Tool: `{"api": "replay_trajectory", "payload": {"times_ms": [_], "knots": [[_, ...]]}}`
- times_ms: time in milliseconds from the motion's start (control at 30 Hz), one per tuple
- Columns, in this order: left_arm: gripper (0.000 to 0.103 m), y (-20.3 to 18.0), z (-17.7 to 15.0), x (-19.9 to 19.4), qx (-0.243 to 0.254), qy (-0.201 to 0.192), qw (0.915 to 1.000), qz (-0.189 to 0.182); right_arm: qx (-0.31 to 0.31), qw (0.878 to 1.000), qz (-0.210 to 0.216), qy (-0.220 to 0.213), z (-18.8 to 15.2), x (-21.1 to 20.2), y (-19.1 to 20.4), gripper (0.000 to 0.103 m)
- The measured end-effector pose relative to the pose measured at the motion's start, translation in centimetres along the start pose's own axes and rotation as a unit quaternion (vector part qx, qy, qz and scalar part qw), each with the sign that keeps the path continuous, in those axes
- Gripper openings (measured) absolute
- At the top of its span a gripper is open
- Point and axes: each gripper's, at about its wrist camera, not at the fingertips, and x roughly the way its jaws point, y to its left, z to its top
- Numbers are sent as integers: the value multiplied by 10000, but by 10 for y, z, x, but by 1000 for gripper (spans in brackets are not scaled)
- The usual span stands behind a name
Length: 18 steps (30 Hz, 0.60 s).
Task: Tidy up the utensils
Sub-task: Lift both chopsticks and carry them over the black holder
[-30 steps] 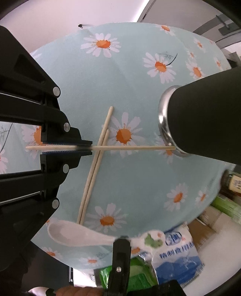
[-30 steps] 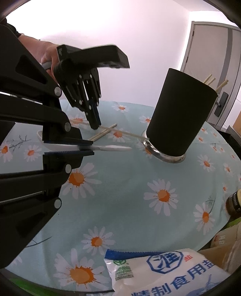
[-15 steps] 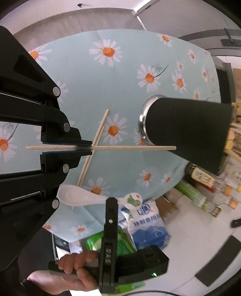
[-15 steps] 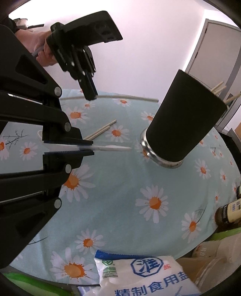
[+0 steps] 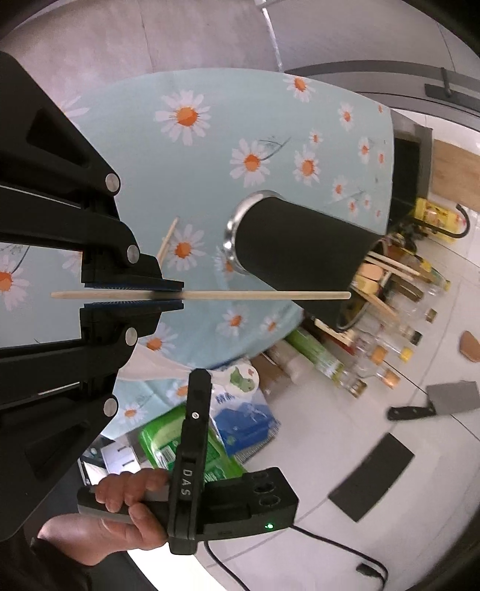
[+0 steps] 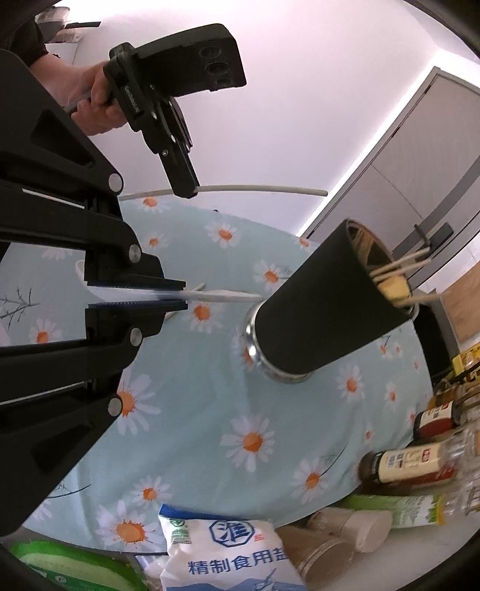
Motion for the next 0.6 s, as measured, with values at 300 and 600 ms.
{"api": "replay_trajectory", "payload": {"times_ms": [300,600], "knots": [[3,3,13,-9,158,-239,9992,-281,-337,9990,-34,-296,10,-11,29,6],[3,3,43,-16,342,-580,9969,-397,-782,9941,-132,-741,38,-28,55,6]]}}
